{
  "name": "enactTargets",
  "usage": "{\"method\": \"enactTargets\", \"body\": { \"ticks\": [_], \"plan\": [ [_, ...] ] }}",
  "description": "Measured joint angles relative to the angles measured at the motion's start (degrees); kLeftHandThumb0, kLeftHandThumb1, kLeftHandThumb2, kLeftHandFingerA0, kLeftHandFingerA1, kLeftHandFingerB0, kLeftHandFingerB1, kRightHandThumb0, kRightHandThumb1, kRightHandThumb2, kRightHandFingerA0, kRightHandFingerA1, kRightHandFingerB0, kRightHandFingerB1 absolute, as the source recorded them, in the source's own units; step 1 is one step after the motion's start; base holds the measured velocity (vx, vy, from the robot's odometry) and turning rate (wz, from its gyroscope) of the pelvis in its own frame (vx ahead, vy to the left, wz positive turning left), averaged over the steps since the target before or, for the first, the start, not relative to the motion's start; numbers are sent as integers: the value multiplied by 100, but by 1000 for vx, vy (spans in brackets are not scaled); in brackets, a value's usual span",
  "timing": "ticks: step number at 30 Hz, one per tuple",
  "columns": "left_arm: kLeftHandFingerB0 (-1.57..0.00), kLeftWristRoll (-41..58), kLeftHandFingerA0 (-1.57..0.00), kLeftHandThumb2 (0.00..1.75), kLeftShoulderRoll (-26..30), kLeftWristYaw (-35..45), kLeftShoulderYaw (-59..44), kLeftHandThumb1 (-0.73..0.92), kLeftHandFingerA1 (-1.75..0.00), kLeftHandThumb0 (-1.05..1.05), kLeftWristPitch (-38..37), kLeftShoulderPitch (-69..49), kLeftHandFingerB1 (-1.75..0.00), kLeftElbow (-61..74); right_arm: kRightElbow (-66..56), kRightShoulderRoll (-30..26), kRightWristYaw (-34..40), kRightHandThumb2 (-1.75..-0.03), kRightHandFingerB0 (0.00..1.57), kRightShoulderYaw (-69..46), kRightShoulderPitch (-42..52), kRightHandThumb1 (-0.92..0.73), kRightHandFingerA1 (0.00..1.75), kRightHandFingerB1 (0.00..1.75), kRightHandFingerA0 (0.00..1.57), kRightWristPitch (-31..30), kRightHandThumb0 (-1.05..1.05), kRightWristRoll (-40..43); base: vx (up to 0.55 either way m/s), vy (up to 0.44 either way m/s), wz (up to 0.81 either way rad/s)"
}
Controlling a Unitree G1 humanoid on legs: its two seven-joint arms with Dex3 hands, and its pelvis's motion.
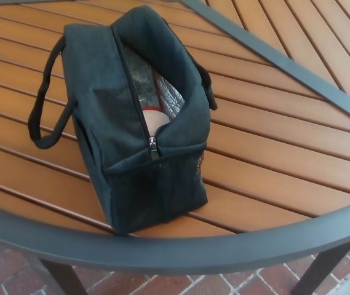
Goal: Pick up a rubric cube, an apple, a tennis ball, a soft toy, a bottle from the table and put it into the lunch box one by one
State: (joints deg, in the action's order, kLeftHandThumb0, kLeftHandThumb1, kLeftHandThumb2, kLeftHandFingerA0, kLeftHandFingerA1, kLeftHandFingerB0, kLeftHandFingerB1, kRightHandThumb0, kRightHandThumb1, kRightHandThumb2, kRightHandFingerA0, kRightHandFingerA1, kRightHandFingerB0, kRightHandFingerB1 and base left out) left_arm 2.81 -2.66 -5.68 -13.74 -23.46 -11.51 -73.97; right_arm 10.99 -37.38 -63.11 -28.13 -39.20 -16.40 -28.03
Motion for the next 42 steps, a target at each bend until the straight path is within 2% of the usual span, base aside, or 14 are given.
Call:
{"method": "enactTargets", "body": {
  "ticks": [4, 5, 12, 15, 18, 21, 23, 24, 29, 31, 32, 34, 35, 42],
  "plan": [
    [-96, 13, -109, 121, -1, 0, -35, 46, -123, -18, 0, 35, -115, 0, -334, 664, 127, -66, 5, -701, 1192, -75, 56, 23, 8, -58, -44, -10, 0, 0, 0],
    [-98, 17, -110, 122, -1, 0, -42, 44, -119, -15, 0, 42, -114, 2, -418, 779, 158, -90, 1, -816, 1388, -67, 52, 18, 1, -73, -53, -14, 0, 0, 9],
    [-99, 49, -112, 113, -7, -8, -97, 46, -112, -20, 0, 106, -108, 14, -889, 2463, 588, -66, 0, -1648, 3616, -90, 51, 9, 0, -508, -55, -146, 0, 0, 0],
    [-95, 54, -108, 111, -7, -16, -115, 49, -111, -16, 0, 135, -105, 18, -1003, 3079, 858, -89, 0, -1972, 4270, -79, 61, 6, 6, -749, -59, -196, 0, 0, 0],
    [-95, 54, -108, 115, -7, -25, -116, 47, -114, -13, 0, 142, -107, 20, -1001, 3508, 1159, -68, 0, -2184, 4789, -90, 58, 9, 0, -936, -59, -253, 0, 0, 0],
    [-97, 61, -109, 114, -7, -24, -137, 48, -110, -17, 0, 145, -106, 28, -996, 3822, 1478, -98, 0, -2344, 5181, -73, 26, 8, 0, -1072, -81, -294, 0, 0, 0],
    [-94, 61, -109, 112, -6, -25, -138, 48, -111, -16, 0, 144, -104, 28, -995, 3940, 1619, -95, 0, -2401, 5315, -83, 47, 0, 1, -1135, -64, -306, 0, 0, 0],
    [-96, 60, -107, 117, -6, -26, -138, 45, -117, -15, 0, 144, -110, 29, -996, 4043, 1763, -62, 26, -2425, 5455, -79, 51, 38, 36, -1204, -45, -324, 0, 0, 0],
    [-100, 62, -114, 115, -3, -53, -150, 46, -115, -19, 0, 158, -109, 42, -930, 4213, 2240, -60, 42, -1977, 6021, -72, 53, 43, 34, -1287, -43, -494, 0, 0, 0],
    [-99, 60, -112, 116, 7, -85, -152, 48, -114, -16, 0, 182, -109, 50, -883, 4178, 2382, -61, 43, -1621, 6185, -70, 52, 38, 47, -1328, -50, -580, 0, 0, 0],
    [-99, 57, -108, 118, 19, -113, -144, 47, -116, -14, 0, 201, -111, 49, -834, 4105, 2385, -92, 39, -1287, 6231, -56, 64, 55, 50, -1410, -53, -651, 0, 0, 0],
    [-99, 56, -108, 118, 23, -126, -136, 47, -116, -14, 0, 224, -111, 49, -791, 4046, 2345, -92, 39, -975, 6242, -56, 64, 55, 50, -1432, -53, -711, 0, 0, 0],
    [-101, 58, -109, 115, 22, -127, -134, 48, -115, -14, 0, 258, -109, 51, -779, 3961, 2288, -62, 35, -551, 6241, -74, 57, 39, 52, -1432, -50, -775, 0, 0, 0],
    [-104, 50, -112, 112, 28, -148, -99, 48, -117, -14, 2, 398, -102, 51, -570, 3659, 2352, -61, 30, 1117, 6146, -73, 69, 35, 68, -1095, -36, -1006, 0, 0, 0]
  ]
}}
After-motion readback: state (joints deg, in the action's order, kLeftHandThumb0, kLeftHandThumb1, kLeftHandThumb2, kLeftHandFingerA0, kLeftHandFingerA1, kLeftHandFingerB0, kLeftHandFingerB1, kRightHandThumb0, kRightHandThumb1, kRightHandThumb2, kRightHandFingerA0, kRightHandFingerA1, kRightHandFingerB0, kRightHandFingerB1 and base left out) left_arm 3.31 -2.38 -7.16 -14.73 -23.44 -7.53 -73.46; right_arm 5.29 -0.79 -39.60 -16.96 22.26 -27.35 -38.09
